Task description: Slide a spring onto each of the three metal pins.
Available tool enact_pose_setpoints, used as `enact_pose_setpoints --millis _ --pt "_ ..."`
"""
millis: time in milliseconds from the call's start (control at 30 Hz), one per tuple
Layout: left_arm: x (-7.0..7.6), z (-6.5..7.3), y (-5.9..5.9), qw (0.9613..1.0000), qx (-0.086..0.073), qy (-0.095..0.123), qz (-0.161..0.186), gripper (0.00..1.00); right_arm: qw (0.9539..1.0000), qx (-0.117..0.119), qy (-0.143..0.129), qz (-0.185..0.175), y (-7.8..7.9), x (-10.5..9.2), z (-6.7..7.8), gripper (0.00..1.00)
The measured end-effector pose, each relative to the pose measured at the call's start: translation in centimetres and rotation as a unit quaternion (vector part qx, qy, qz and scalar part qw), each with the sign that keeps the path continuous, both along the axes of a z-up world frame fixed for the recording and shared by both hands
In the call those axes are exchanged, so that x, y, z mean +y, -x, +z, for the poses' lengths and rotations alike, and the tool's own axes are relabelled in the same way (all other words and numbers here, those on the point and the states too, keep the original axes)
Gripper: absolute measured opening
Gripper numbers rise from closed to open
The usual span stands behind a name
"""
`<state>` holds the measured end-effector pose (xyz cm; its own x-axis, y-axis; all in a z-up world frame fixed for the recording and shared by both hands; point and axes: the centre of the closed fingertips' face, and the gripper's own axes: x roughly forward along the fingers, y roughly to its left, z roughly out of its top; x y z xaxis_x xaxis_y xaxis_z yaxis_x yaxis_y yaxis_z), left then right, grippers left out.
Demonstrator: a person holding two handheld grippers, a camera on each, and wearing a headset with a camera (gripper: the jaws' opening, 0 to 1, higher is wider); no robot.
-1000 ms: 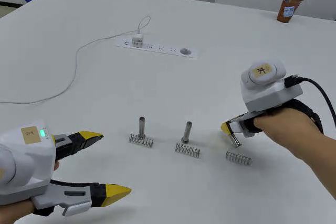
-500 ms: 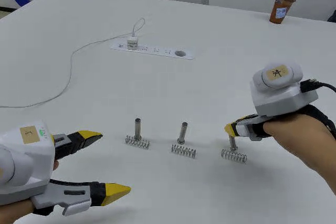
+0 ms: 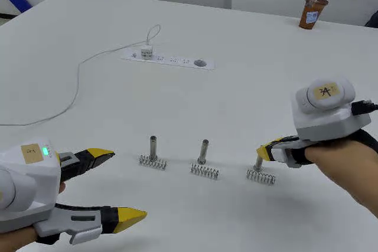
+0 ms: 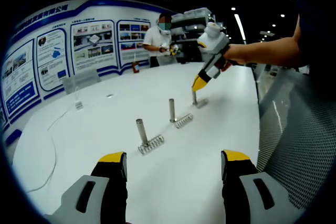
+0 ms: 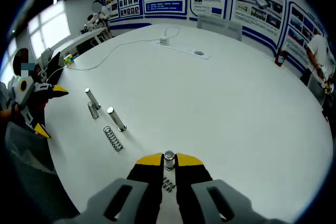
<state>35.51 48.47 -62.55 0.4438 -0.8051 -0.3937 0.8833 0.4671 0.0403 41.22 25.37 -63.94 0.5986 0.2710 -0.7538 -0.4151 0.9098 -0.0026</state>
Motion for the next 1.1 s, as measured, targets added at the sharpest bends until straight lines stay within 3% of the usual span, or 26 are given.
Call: enact_pose_setpoints --millis 333,633,767,967,1100 --pt "-0.2 0.3 0.2 1.0 -0.002 -0.003 -0.001 0.75 0.9999 -0.002 -0.004 0.011 0.4 0.1 0.1 0.09" --pt "-0.2 0.3 0.3 1.0 -0.001 -0.005 -0.001 0.75 0.9995 -0.014 -0.004 0.027 1.0 -0.1 1.2 0.14" --pt "-0.3 0.3 0.3 1.0 0.0 -0.004 -0.001 0.75 0.9986 -0.012 0.002 0.051 1.8 -0.8 0.6 0.15" --pt "-0.6 0.4 0.4 1.0 0.0 -0.004 -0.003 0.75 0.9915 -0.005 0.015 0.129 3.0 -0.6 -0.7 0.17" --pt "-0.7 0.5 0.4 1.0 -0.001 -0.003 -0.004 0.75 0.9826 -0.002 0.029 0.184 3.3 -0.3 -1.4 0.18"
